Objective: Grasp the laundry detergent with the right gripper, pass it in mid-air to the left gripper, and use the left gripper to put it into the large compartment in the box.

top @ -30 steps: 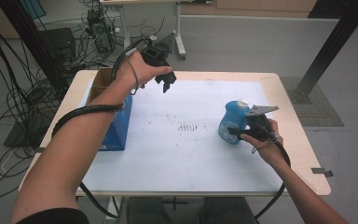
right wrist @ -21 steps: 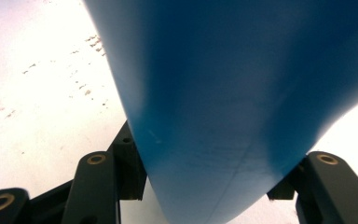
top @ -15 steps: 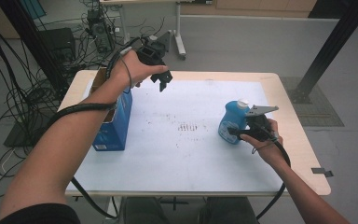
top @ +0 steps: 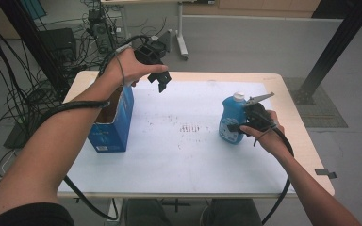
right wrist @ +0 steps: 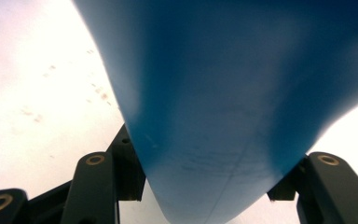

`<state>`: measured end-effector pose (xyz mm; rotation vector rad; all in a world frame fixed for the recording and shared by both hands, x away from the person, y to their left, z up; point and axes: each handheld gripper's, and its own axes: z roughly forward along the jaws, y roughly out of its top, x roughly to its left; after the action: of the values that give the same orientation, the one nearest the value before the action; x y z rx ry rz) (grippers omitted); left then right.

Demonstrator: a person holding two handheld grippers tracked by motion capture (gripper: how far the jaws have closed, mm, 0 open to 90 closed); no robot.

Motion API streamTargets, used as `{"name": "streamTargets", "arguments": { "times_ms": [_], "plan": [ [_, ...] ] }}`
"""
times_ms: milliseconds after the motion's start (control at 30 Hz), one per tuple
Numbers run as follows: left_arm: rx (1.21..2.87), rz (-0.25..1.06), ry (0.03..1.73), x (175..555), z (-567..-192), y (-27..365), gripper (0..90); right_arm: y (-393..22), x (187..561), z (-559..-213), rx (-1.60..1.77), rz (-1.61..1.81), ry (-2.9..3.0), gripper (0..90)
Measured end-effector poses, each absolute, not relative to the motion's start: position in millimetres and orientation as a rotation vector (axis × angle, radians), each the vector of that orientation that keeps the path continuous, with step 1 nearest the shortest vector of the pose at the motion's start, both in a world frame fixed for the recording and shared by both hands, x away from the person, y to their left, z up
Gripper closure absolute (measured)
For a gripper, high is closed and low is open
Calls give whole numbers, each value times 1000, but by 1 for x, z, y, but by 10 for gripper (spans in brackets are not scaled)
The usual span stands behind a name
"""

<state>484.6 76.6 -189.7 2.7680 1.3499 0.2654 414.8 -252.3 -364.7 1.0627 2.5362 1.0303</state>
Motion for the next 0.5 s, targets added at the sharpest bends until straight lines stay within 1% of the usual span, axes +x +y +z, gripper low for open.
{"name": "streamTargets", "arguments": {
  "times_ms": [100, 200, 233, 367, 500],
  "plan": [
    [2800, 291, 1273, 483, -184, 76, 56, -245, 423, -352, 1053, 1070, 2557, 438],
    [2857, 346, 1152, 479, -177, 75, 57, -234, 433, -336, 1023, 1108, 2573, 437],
    [2885, 366, 1084, 477, -174, 75, 57, -231, 435, -332, 1005, 1114, 2575, 437],
    [2901, 388, 968, 473, -159, 75, 58, -210, 449, -316, 893, 1068, 2622, 436],
    [2894, 395, 893, 469, -146, 75, 57, -188, 459, -305, 798, 1068, 2662, 436]
  ]
}}
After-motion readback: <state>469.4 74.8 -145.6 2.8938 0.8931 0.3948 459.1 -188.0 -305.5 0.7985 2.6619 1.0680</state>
